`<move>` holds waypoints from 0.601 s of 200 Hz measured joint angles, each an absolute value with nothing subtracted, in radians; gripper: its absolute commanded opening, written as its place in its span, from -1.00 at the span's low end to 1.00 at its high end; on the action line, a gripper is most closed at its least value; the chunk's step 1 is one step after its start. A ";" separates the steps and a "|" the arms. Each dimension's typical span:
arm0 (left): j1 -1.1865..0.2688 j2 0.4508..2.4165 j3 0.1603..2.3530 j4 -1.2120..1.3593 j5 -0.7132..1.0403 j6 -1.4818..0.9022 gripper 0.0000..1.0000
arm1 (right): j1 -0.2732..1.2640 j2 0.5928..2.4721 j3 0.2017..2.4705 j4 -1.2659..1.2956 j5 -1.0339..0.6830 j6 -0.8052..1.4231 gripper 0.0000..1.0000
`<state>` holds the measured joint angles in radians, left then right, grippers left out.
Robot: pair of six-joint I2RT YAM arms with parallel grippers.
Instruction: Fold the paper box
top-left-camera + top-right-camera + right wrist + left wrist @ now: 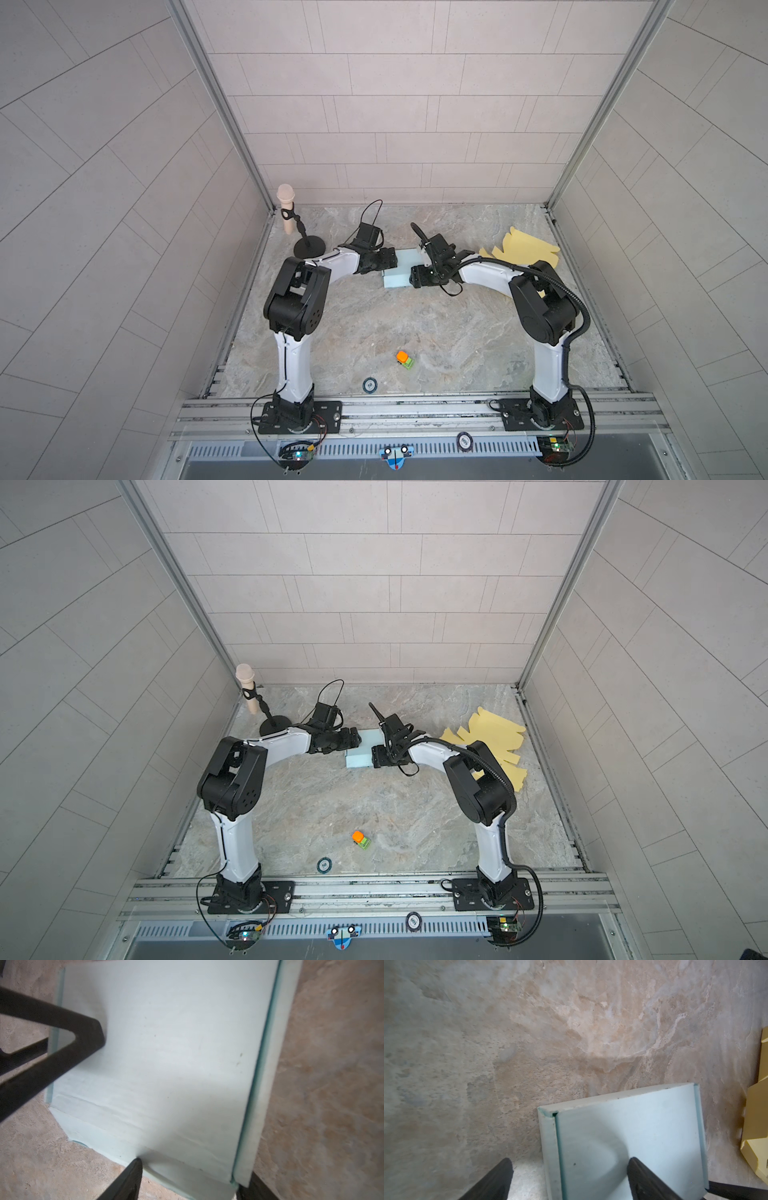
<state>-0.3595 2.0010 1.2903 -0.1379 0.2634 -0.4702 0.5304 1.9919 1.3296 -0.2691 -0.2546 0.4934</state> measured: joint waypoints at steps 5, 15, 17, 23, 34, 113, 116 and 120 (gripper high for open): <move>-0.360 2.002 1.290 -0.135 0.263 -0.470 0.78 | 0.530 1.993 1.330 -0.269 -0.255 0.495 0.42; -0.360 2.003 1.290 -0.131 0.263 -0.470 0.78 | 0.530 1.996 1.332 -0.270 -0.254 0.499 0.42; -0.360 2.003 1.290 -0.131 0.263 -0.470 0.78 | 0.530 1.996 1.332 -0.270 -0.254 0.499 0.42; -0.360 2.003 1.289 -0.130 0.263 -0.470 0.78 | 0.529 2.000 1.336 -0.272 -0.253 0.501 0.42; -0.360 2.003 1.285 -0.123 0.261 -0.471 0.78 | 0.529 2.009 1.346 -0.282 -0.248 0.503 0.42; -0.380 1.980 1.222 -0.044 0.253 -0.476 0.78 | 0.521 2.028 1.364 -0.292 -0.169 0.530 0.41; -0.381 1.978 1.218 -0.044 0.253 -0.476 0.78 | 0.521 2.027 1.362 -0.291 -0.168 0.530 0.42; -0.384 1.972 1.212 -0.045 0.253 -0.478 0.78 | 0.520 2.024 1.359 -0.289 -0.167 0.531 0.41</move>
<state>-0.3836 1.9720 1.2118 -0.0448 0.2535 -0.4782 0.5198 2.0243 1.3594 -0.2893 -0.1665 0.5312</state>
